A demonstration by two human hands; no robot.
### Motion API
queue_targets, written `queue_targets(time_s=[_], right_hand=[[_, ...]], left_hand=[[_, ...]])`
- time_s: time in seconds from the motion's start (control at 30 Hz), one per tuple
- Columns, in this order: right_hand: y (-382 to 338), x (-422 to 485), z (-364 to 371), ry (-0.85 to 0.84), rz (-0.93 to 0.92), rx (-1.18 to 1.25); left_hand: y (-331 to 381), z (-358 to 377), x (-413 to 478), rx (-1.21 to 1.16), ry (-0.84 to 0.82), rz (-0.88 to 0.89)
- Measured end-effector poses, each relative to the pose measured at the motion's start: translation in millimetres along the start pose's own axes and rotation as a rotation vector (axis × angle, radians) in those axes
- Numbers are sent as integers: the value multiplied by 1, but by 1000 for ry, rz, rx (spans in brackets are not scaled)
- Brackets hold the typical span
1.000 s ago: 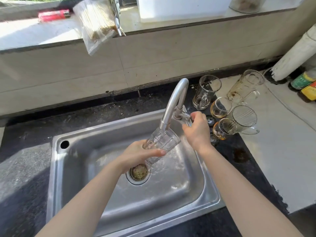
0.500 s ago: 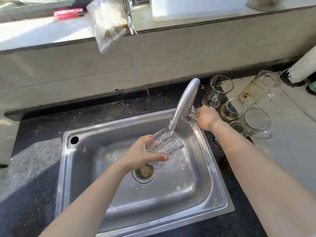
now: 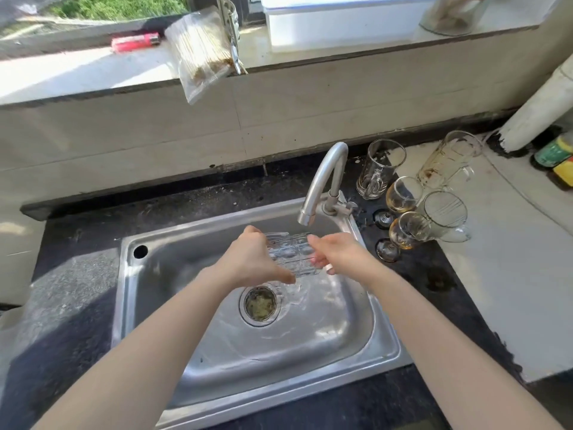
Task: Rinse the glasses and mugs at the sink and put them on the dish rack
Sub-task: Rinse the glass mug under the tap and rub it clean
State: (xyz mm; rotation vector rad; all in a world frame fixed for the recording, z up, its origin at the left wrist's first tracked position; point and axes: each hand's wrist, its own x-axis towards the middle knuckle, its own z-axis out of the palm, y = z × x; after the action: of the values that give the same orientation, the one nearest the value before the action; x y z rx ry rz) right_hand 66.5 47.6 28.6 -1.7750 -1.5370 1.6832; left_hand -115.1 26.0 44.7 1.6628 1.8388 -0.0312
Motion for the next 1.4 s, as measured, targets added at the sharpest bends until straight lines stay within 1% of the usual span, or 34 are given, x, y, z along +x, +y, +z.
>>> queue_targets(time_s=[0.03,0.1,0.13,0.17,0.27,0.33,0.37,0.4,0.47,0.6,0.73,0.8,0.9,0.97,1.03,1.1,1.13,1.2,1.27,1.3,1.4], right_hand=[[1,-4,6,-17,7,116],[4,-7,13,0,19,351],[6,-7,14,9,41,437],[8,-8,13,9,78,508],[13,-13,10,-59,217,673],[16,-17,9,-93,269,768],[17,-18,9,-95,285,797],[18,-18,9,-90,297,812],[21,-19,11,-71,314,811],[25,-22,15,-56,304,813],[26,-25,16,-32,257,876],[26,-28,21,4,267,884],[25,-43,33,-19,239,880],[23,-50,41,14,270,885],[22,-62,53,58,285,819],[18,-73,63,110,237,801],[19,-78,67,129,226,760],[18,-95,75,158,197,602],[22,-111,73,279,115,475],[26,-120,71,336,84,449],[46,-161,59,404,-18,390]], left_hand=[[4,-3,-1,29,-4,4],[10,-10,-5,58,-21,9],[10,-14,-8,20,-38,12],[10,-19,-11,-64,-52,19],[5,-30,-21,-440,-83,14],[-1,-36,-25,-711,-156,-28],[-5,-37,-28,-806,-194,-39],[-9,-37,-32,-842,-226,-33],[-19,-32,-35,-799,-252,14],[-18,-22,-50,-655,-167,69],[-16,-23,-55,-592,-76,246],[-19,-18,-60,-519,-56,292],[-23,-11,-71,-634,-65,292],[-25,-10,-72,-619,-80,287],[-27,-4,-78,-560,-70,294],[-29,2,-79,-568,-53,305],[-30,4,-80,-595,-50,287],[-33,7,-82,-644,-47,276],[-25,9,-86,-659,-43,285],[-19,11,-87,-651,-49,285],[14,23,-97,-607,-118,332]])
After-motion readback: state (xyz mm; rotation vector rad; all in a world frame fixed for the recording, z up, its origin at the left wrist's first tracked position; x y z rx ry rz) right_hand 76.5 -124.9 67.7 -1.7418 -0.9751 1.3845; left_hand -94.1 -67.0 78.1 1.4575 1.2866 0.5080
